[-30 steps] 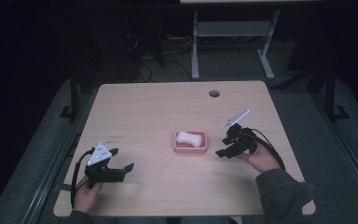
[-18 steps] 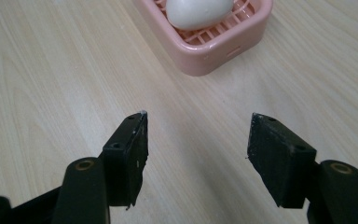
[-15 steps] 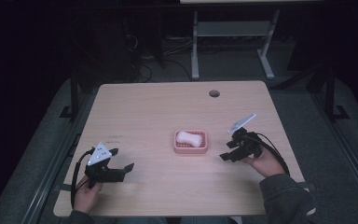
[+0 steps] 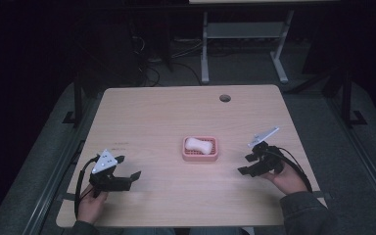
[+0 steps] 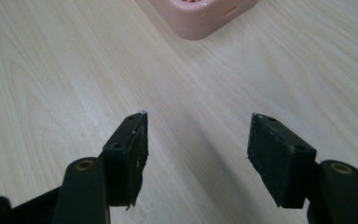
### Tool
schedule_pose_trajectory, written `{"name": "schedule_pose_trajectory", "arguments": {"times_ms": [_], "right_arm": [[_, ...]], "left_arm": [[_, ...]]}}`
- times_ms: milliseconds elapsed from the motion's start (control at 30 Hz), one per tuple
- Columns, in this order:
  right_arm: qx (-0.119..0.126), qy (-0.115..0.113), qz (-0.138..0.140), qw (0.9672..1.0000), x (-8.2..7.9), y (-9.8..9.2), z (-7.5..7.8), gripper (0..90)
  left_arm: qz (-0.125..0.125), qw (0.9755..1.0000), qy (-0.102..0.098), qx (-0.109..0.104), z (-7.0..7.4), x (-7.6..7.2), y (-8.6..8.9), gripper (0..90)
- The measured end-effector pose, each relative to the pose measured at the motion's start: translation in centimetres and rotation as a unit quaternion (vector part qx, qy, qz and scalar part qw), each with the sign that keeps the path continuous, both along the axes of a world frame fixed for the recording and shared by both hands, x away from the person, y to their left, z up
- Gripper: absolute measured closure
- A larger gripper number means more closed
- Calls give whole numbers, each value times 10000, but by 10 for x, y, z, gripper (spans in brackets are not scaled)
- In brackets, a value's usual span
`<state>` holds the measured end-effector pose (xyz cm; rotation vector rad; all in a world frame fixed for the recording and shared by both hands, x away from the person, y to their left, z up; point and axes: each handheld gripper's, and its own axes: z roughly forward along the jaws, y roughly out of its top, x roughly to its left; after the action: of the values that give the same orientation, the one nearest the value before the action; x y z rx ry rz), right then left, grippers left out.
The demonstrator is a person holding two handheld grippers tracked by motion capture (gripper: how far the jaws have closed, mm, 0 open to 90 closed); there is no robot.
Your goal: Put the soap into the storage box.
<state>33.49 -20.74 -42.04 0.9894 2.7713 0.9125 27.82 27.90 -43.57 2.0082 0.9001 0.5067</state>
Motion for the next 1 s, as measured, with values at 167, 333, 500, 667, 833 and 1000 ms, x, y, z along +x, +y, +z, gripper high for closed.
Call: {"name": "schedule_pose_trajectory", "arguments": {"times_ms": [167, 333, 500, 667, 833, 1000], "right_arm": [[57, -33, -61, 10000, -6, -5, -1, 374], [114, -17, -137, 9998, -15, -12, -7, 374], [126, -14, -165, 9998, -20, -16, -11, 374], [198, -55, -218, 9996, -27, -20, -12, 374], [205, -58, -275, 9994, -35, -23, -15, 375], [247, -112, -270, 9993, -45, -25, -17, 377]], "left_arm": [[-32, 10000, -14, 47, 0, 0, 0, 145], [-33, 10000, 29, 75, 0, 0, -1, 145], [-43, 9999, 32, 87, 0, 0, -1, 145], [-32, 10000, 35, 65, -1, 0, -1, 145], [-61, 9999, 41, 100, -1, 0, -2, 145], [-72, 9999, 33, 105, -2, 0, -3, 145]]}}
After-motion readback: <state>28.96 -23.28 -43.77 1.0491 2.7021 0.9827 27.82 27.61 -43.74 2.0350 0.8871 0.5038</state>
